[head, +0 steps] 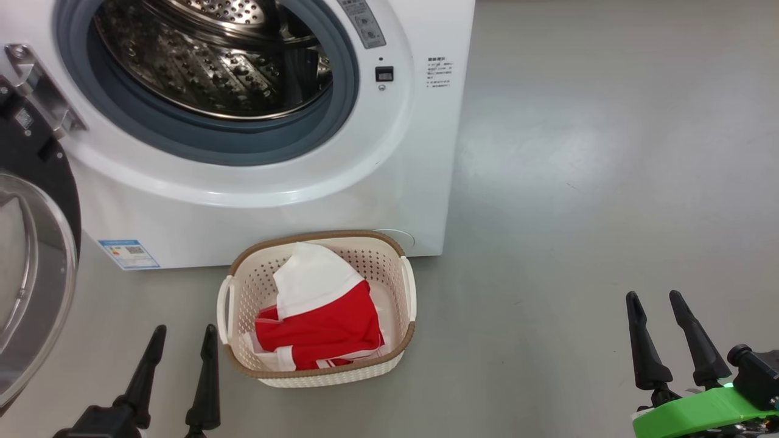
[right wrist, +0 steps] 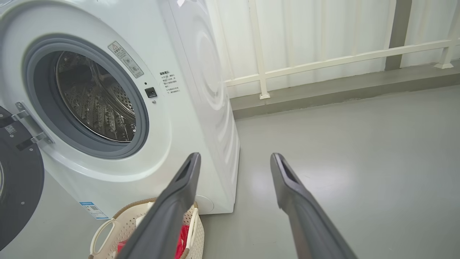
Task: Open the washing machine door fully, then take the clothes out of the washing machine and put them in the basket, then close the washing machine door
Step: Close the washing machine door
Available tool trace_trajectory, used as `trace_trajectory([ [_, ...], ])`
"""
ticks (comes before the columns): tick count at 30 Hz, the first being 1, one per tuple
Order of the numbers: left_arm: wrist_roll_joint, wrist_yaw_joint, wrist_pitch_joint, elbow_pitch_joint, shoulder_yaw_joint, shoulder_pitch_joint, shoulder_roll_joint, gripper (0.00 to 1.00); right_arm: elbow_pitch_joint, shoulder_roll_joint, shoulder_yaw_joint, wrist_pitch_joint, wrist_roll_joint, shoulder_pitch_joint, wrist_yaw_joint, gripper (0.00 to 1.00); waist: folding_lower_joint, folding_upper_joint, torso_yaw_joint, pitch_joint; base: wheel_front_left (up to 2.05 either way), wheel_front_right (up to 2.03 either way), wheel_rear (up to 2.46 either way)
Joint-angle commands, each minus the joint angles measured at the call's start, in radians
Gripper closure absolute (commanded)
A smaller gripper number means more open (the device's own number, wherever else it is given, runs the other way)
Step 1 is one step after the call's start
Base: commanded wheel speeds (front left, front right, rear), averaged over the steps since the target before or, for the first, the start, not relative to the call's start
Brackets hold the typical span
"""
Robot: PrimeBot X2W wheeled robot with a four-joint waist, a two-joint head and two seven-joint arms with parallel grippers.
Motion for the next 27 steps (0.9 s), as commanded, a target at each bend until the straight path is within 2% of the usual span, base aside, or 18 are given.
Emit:
trace_trajectory([
  [1, -0.011, -0.002, -0.005, -0.011, 0.034, -0.009, 0.008, 0.00, -0.022, -0.015, 0.023, -0.006, -0.003, -0.021, 0.007, 0.00, 0.0000, 0.0000, 0.017, -0.003, 0.00, 0.00, 0.00],
  [9, -0.030, 0.025, -0.005, 0.009, 0.021, -0.007, 0.008, 0.00, -0.015, -0.027, 0.035, -0.006, -0.002, -0.018, 0.007, 0.00, 0.0000, 0.0000, 0.094, -0.008, 0.00, 0.00, 0.00],
  [27, -0.086, 0.091, -0.005, 0.007, -0.048, 0.049, 0.008, 0.00, 0.016, -0.064, 0.116, -0.006, 0.008, -0.024, 0.007, 0.00, 0.0000, 0.0000, 0.413, -0.044, 0.00, 0.00, 0.00],
])
